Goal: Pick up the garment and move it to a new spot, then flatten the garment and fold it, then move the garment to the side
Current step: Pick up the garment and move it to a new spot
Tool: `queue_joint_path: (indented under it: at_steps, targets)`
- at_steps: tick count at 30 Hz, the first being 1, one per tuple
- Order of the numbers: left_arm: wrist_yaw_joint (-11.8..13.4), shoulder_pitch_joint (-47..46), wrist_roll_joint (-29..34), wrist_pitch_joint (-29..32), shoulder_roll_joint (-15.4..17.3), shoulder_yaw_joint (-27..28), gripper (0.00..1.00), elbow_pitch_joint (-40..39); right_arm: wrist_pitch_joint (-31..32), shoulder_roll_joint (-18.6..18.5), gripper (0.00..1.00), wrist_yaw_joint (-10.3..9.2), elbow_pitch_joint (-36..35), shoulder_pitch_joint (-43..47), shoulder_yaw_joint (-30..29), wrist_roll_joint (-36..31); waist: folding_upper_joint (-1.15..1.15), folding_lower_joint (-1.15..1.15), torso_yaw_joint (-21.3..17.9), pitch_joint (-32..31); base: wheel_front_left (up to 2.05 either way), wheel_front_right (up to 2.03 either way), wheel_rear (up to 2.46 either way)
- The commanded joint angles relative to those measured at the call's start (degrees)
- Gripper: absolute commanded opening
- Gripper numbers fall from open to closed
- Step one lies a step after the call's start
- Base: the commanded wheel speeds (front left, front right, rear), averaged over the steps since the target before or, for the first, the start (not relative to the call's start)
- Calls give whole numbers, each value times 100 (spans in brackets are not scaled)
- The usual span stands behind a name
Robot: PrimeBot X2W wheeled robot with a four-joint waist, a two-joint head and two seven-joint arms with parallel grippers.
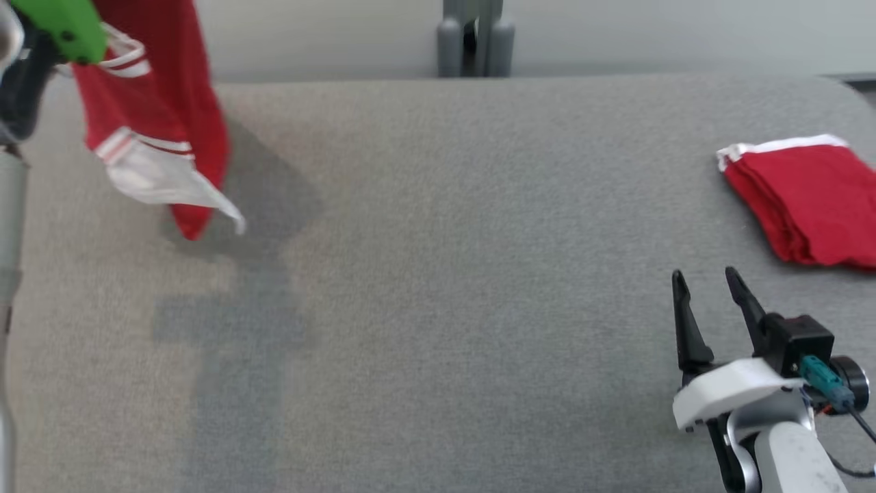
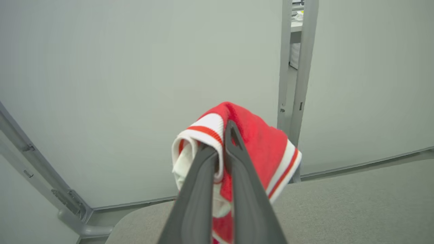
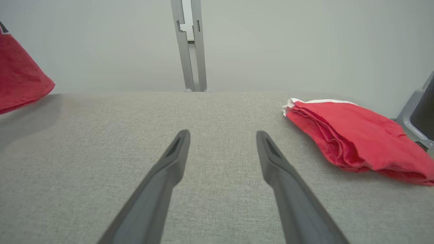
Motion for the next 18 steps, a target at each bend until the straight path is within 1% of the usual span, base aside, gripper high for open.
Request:
queue_joint_path:
  at_steps: [1, 6, 9, 12, 15, 18]
  targets:
    - [-31, -132, -16, 20, -99, -49, 0, -123, -49, -12, 100, -9, 46, 155, -24, 51, 0, 0, -610, -725, 0, 0, 0]
    - [-91, -211, -286, 219, -581, -195, 0, -630, -73, -13, 100, -9, 87, 352, -96, 85, 0, 0, -893, -821, 0, 0, 0]
    - [-47, -86, -536, 342, -816, -174, 0, -884, -86, -12, 100, -9, 94, 369, -104, 106, 0, 0, -1001, -788, 0, 0, 0]
    - [116, 185, -752, 423, -987, -101, 0, -1081, -109, -13, 100, -9, 92, 337, -99, 137, 0, 0, -1073, -651, 0, 0, 0]
    - [302, 575, -847, 422, -1046, -75, 0, -1174, -134, -11, 100, -9, 122, 251, -68, 189, 0, 0, -1097, -483, 0, 0, 0]
    - [478, 1164, -926, 300, -1079, -35, 0, -1165, -169, -12, 100, -9, 169, 161, -23, 236, 0, 0, -1099, -280, 0, 0, 0]
